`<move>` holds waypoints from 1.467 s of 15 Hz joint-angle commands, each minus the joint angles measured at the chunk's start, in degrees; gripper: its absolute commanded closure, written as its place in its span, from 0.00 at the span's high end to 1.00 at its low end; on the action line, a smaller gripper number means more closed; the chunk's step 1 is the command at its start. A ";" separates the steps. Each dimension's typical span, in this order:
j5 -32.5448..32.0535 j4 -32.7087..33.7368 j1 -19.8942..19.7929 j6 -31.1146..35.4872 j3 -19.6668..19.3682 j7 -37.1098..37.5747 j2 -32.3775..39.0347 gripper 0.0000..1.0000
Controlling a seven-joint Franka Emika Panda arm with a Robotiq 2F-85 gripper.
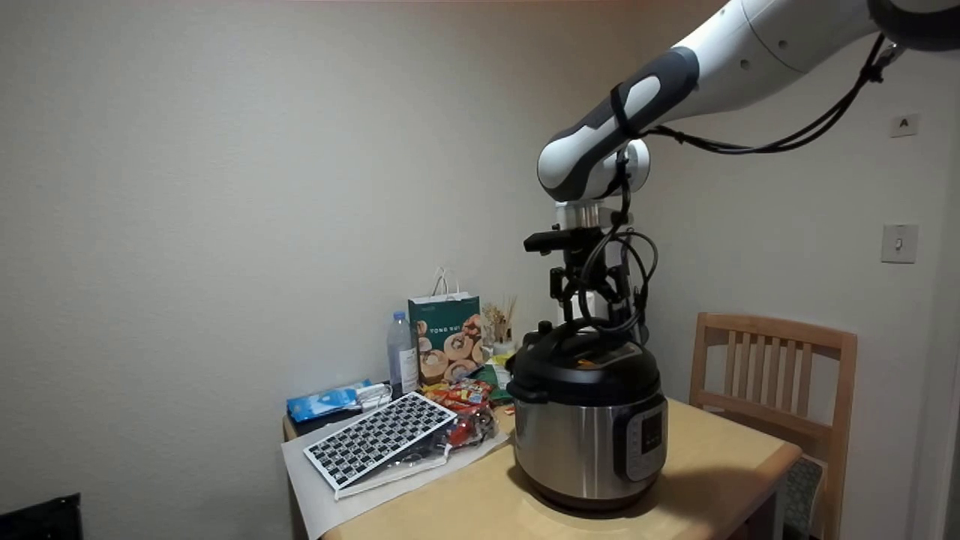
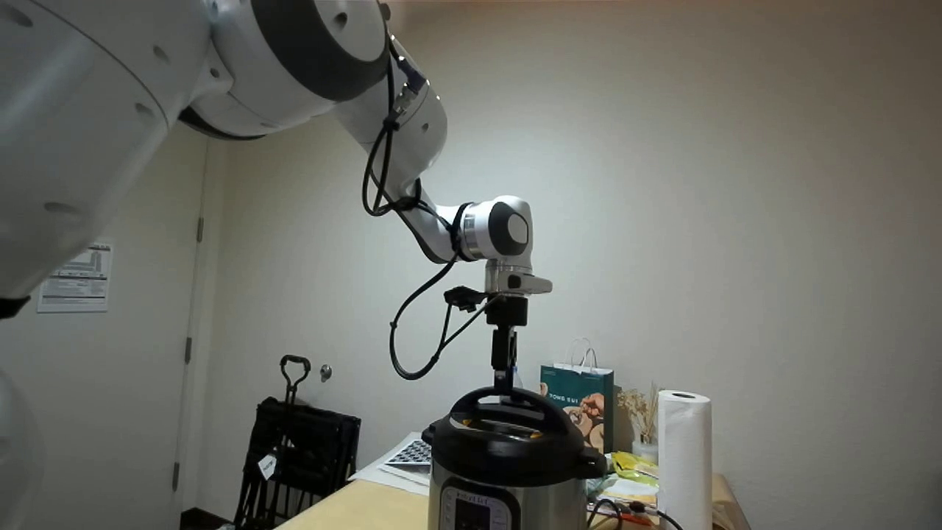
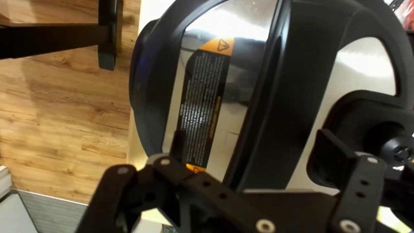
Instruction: Pick up the black lid from the rice cooker then set it back down
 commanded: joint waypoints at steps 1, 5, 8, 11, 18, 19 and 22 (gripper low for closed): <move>-1.42 3.18 0.37 -1.33 0.16 4.05 2.82 1.00; -0.49 1.47 -0.15 -0.21 0.63 2.00 1.81 1.00; -0.08 1.21 -0.47 0.63 0.73 1.36 2.24 1.00; 0.30 0.72 -0.86 0.94 0.63 1.03 2.21 0.74; -0.23 0.50 -0.84 3.92 0.73 0.93 2.20 0.28; -0.49 0.49 -0.82 4.42 0.70 0.76 2.23 0.21; -2.04 -0.06 -1.19 5.70 0.61 -3.05 1.94 0.14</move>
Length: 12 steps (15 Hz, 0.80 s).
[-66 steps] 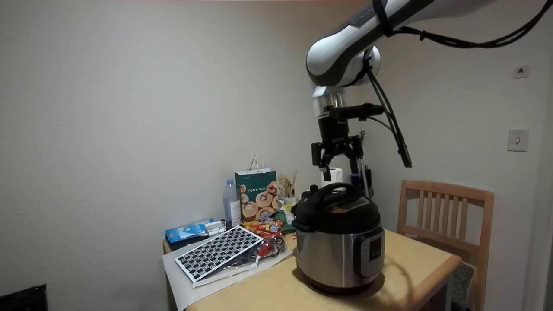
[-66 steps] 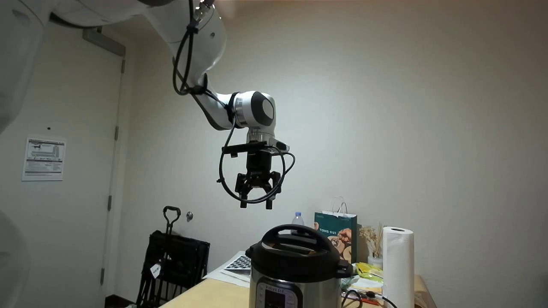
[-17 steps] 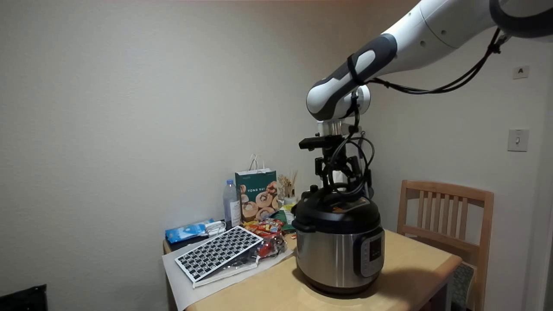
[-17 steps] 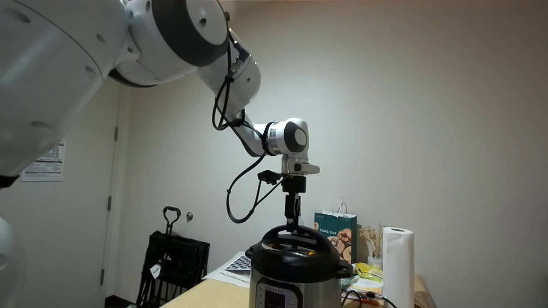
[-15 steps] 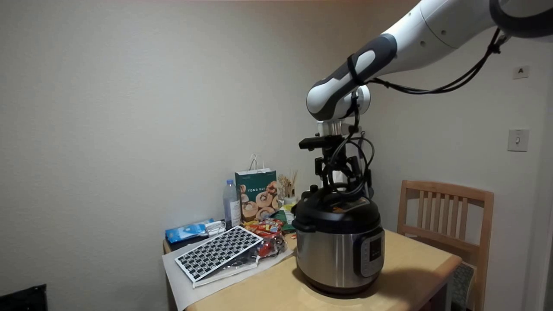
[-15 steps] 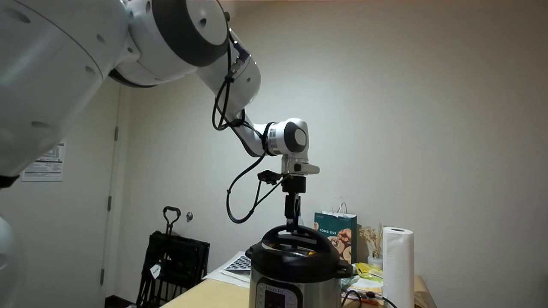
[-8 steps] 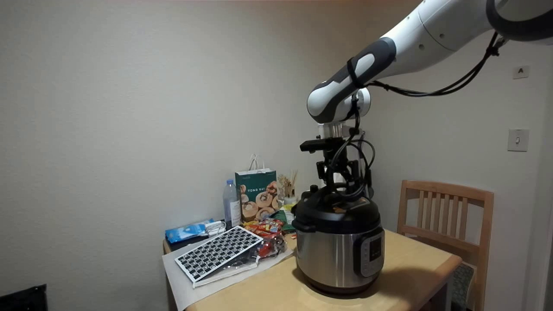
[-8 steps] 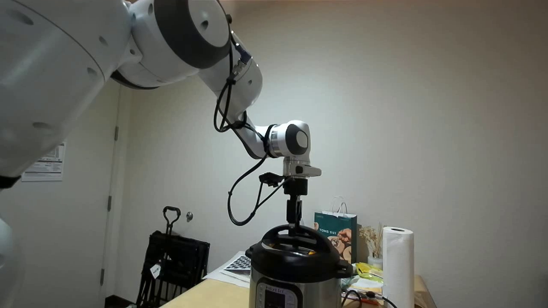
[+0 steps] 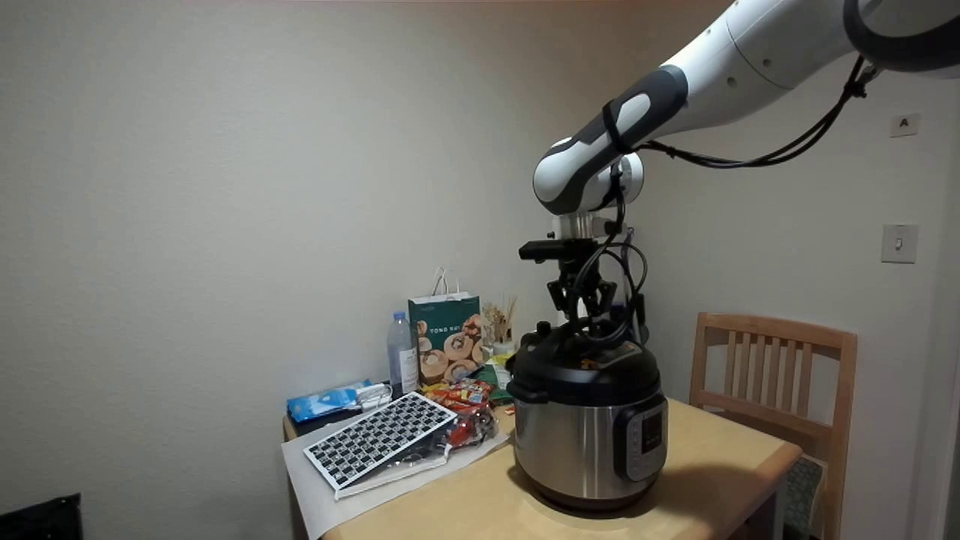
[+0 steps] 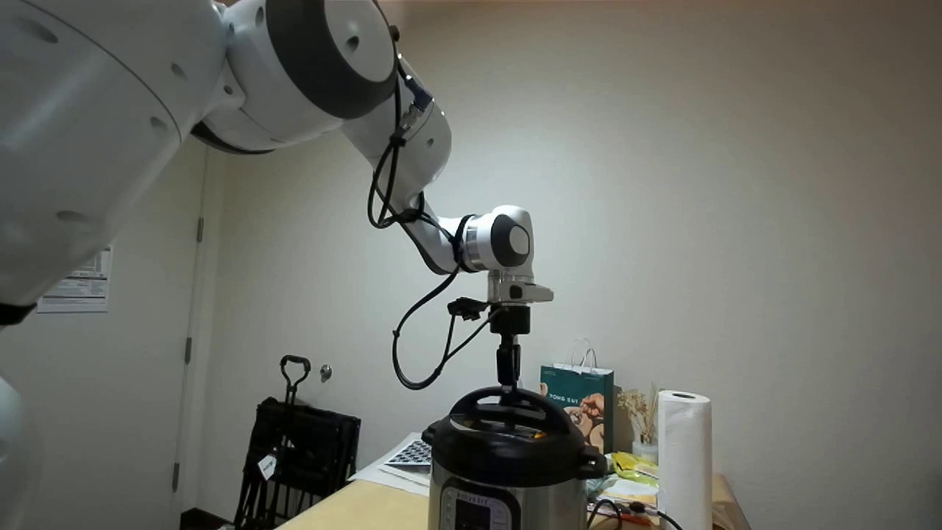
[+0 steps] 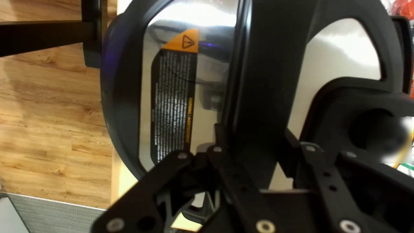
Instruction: Pick up the black lid from the rice cooker then set it back down
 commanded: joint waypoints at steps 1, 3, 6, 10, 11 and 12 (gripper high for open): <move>-2.47 -1.31 -0.81 2.42 0.20 -6.01 -0.49 0.14; -3.82 -1.14 -0.85 2.55 0.46 -9.91 -0.34 0.14; -4.96 -1.27 -1.12 2.63 0.57 -15.12 -0.28 0.14; -5.17 -0.49 -1.31 3.39 0.96 -21.91 0.41 0.14; -4.87 -1.22 -1.13 3.57 0.97 -22.33 -0.30 0.14; -3.32 -1.88 -1.10 3.04 1.00 -21.27 -1.10 0.14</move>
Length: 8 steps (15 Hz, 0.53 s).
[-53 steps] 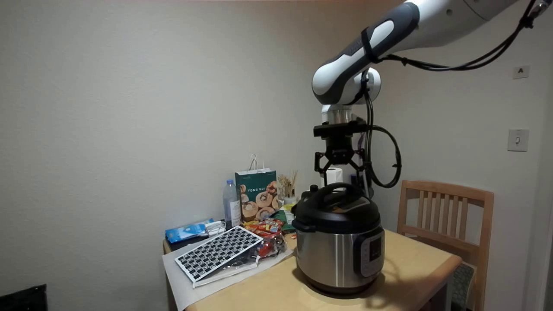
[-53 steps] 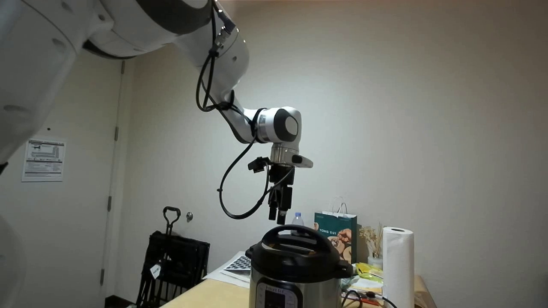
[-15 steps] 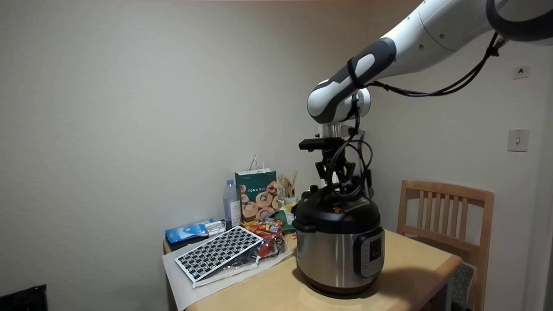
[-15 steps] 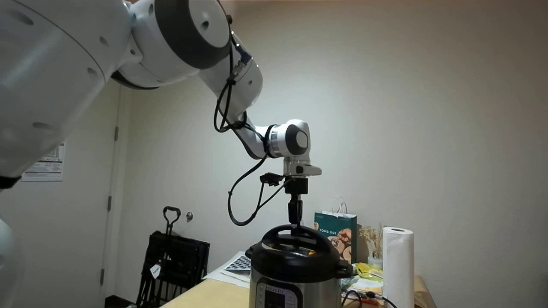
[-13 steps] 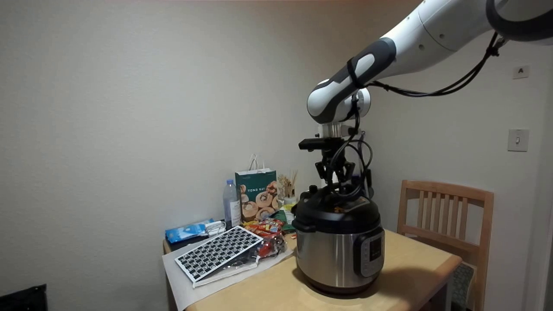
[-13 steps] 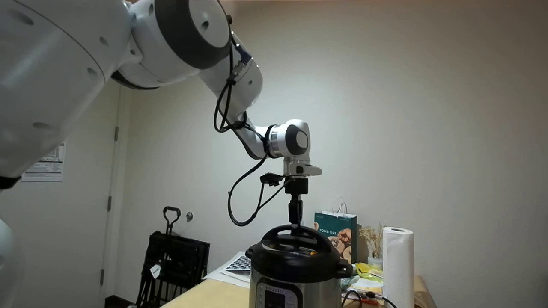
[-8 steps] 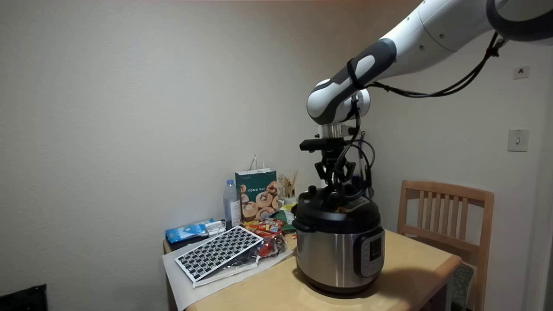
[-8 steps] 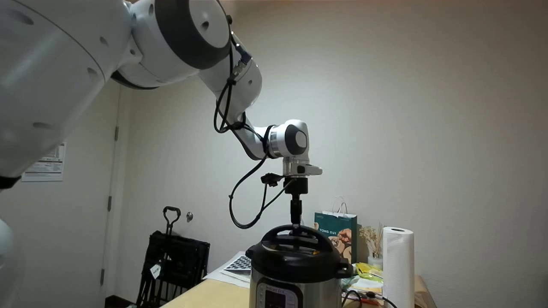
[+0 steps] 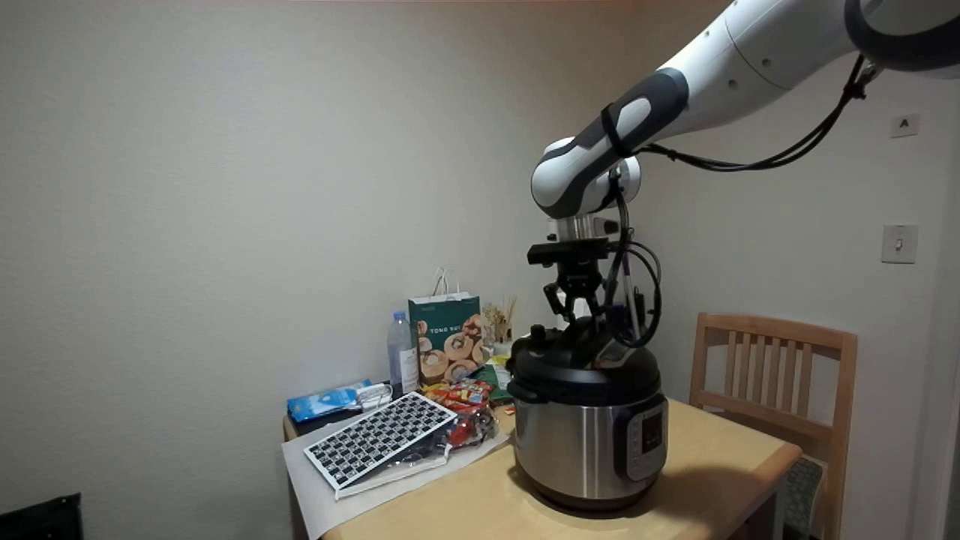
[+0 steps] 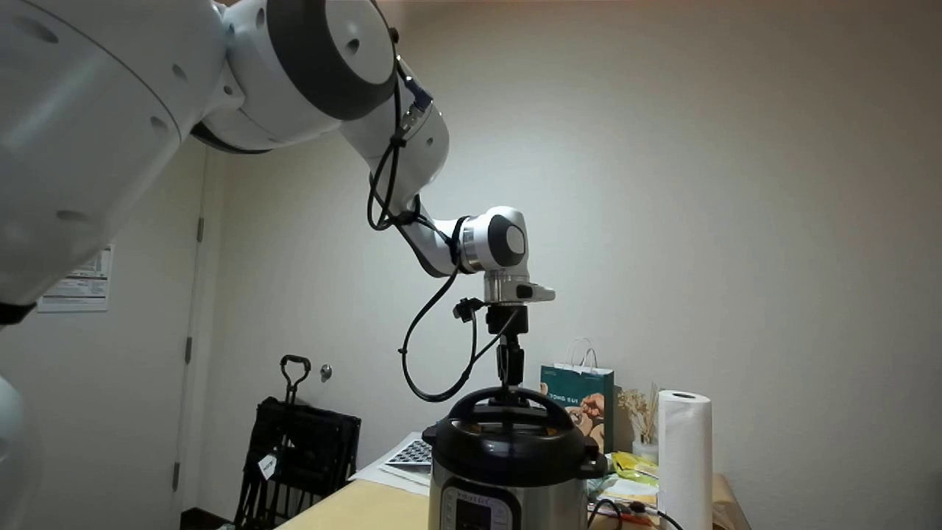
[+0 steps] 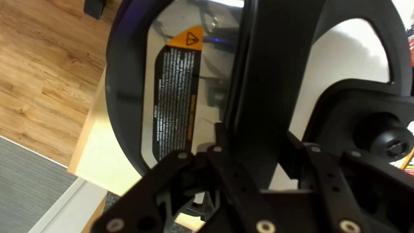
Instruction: Pick up the black lid from the rice cooker then set it back down
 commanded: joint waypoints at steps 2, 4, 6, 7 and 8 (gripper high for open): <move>0.48 0.14 -0.04 -0.26 -0.09 -0.38 -0.01 0.39; 0.92 0.14 -0.16 -0.27 -0.10 -0.38 -0.02 0.39; 0.94 0.14 -0.17 -0.27 -0.10 -0.38 -0.02 0.14; 0.14 -0.16 -0.39 1.91 -0.02 -2.54 0.11 0.14; -1.24 0.05 -0.69 3.54 -0.08 -5.32 0.56 0.14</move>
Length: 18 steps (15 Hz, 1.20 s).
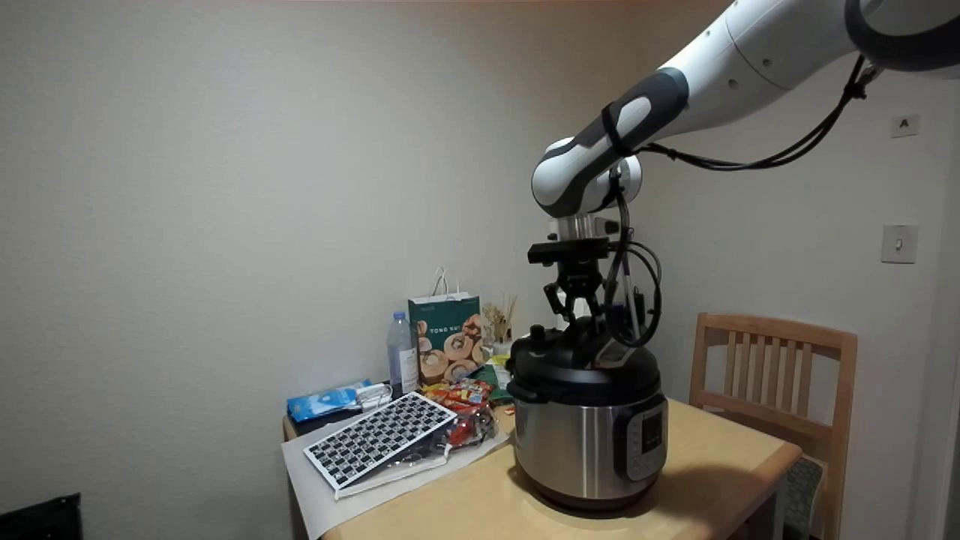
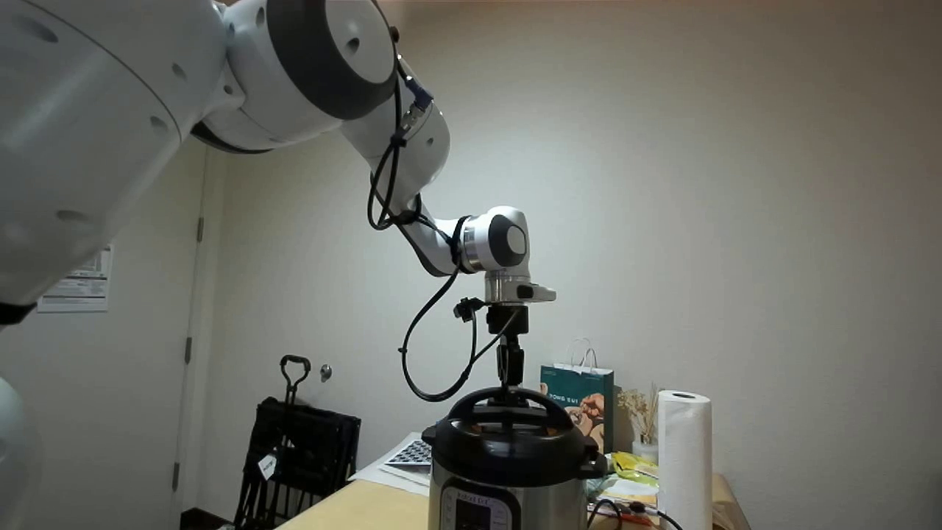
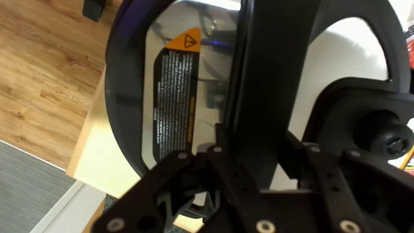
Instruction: Pick up the black lid from the rice cooker then set it back down
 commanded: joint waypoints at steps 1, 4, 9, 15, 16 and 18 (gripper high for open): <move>-3.10 0.45 -0.74 3.77 -0.01 -7.59 0.92 0.14; -5.18 1.90 -0.82 3.63 -0.31 -11.14 1.99 0.14; -6.84 4.90 -1.24 3.00 -0.34 -18.82 4.69 0.14; -6.61 3.11 0.14 1.06 -1.12 -18.87 4.28 0.12; -6.62 3.53 0.00 1.09 -1.24 -19.33 4.58 0.07; -8.19 2.14 0.82 2.45 -1.96 -17.74 3.43 0.05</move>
